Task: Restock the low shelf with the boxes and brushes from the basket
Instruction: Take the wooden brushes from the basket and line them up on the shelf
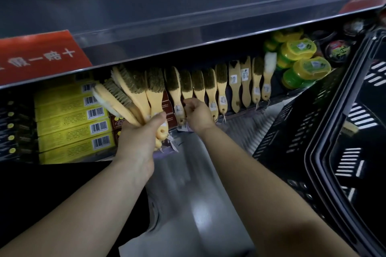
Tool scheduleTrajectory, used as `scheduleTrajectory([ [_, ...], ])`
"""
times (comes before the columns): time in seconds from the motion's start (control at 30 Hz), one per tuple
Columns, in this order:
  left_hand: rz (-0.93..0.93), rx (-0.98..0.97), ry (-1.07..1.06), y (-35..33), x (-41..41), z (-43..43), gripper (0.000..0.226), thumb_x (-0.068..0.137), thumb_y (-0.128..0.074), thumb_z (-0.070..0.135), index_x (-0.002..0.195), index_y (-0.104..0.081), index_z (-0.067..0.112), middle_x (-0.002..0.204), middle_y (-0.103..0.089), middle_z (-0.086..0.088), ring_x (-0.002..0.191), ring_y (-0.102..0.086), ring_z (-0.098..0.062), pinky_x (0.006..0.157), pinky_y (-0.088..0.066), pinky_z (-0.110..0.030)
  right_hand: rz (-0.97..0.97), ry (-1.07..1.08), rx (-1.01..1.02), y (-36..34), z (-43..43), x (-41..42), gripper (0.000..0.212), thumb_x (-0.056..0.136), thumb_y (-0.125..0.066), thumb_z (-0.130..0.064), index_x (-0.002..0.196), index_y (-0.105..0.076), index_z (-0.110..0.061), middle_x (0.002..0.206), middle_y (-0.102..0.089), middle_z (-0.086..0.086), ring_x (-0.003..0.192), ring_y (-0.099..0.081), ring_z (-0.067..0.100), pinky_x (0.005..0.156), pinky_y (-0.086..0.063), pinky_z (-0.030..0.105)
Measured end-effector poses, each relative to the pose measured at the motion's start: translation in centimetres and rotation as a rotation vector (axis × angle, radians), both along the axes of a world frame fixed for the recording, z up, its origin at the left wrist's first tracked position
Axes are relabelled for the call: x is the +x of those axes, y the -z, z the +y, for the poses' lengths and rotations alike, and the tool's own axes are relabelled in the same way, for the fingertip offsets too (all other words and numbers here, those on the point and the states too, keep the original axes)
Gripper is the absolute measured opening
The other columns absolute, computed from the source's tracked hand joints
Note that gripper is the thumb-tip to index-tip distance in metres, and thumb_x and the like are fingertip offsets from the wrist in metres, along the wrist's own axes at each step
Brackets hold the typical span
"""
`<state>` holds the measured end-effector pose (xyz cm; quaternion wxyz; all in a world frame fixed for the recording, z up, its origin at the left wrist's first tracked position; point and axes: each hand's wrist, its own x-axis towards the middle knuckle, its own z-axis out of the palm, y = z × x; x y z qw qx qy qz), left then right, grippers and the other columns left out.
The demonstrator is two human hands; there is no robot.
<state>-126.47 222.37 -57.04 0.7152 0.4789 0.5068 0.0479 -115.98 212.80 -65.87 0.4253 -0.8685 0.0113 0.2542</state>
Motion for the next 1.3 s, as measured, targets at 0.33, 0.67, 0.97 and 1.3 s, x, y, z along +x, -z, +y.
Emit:
scheduleTrajectory([
  [0.33, -0.024, 0.013, 0.02, 0.1, -0.4, -0.1, 0.046, 0.074, -0.077, 0.019, 0.116, -0.058, 0.015, 0.102, -0.07, -0.003, 0.094, -0.066, -0.022, 0.084, -0.052, -0.037, -0.124, -0.265, -0.315, 0.4, -2.2, -2.6, 0.032, 0.087, -0.056, -0.007, 0.119, -0.056, -0.011, 0.112, -0.062, 0.011, 0.106, -0.05, 0.029, 0.085, -0.039, 0.029],
  [0.67, -0.008, 0.024, 0.032, 0.5, -0.4, -0.1, 0.045, 0.074, -0.078, 0.022, 0.114, -0.059, 0.013, 0.094, -0.068, -0.002, 0.067, -0.059, -0.012, 0.044, -0.04, -0.019, 0.226, -0.22, -0.125, -1.9, -2.7, -1.4, 0.006, 0.087, -0.061, -0.008, 0.087, -0.066, -0.011, 0.085, -0.067, 0.007, 0.066, -0.06, 0.015, 0.059, -0.052, 0.016],
  [0.97, -0.036, 0.005, 0.062, 0.4, -0.2, -0.9, 0.043, 0.073, -0.078, 0.015, 0.112, -0.06, 0.013, 0.094, -0.069, -0.001, 0.079, -0.064, -0.016, 0.057, -0.045, -0.025, 0.138, -0.048, 0.202, -5.8, -2.1, -2.3, 0.04, 0.093, -0.047, -0.048, 0.077, -0.069, -0.019, 0.075, -0.07, 0.001, 0.052, -0.059, 0.008, 0.049, -0.046, 0.02],
  [1.3, -0.059, -0.062, -0.048, -0.2, -0.1, -1.0, 0.015, 0.087, -0.063, 0.016, 0.1, -0.057, 0.02, 0.076, -0.064, 0.0, 0.043, -0.062, -0.006, 0.036, -0.044, -0.017, 0.459, 0.149, 0.646, -6.8, -2.2, -2.0, 0.016, 0.095, -0.051, -0.02, 0.098, -0.059, -0.006, 0.074, -0.07, 0.004, 0.067, -0.067, 0.014, 0.063, -0.057, 0.029],
])
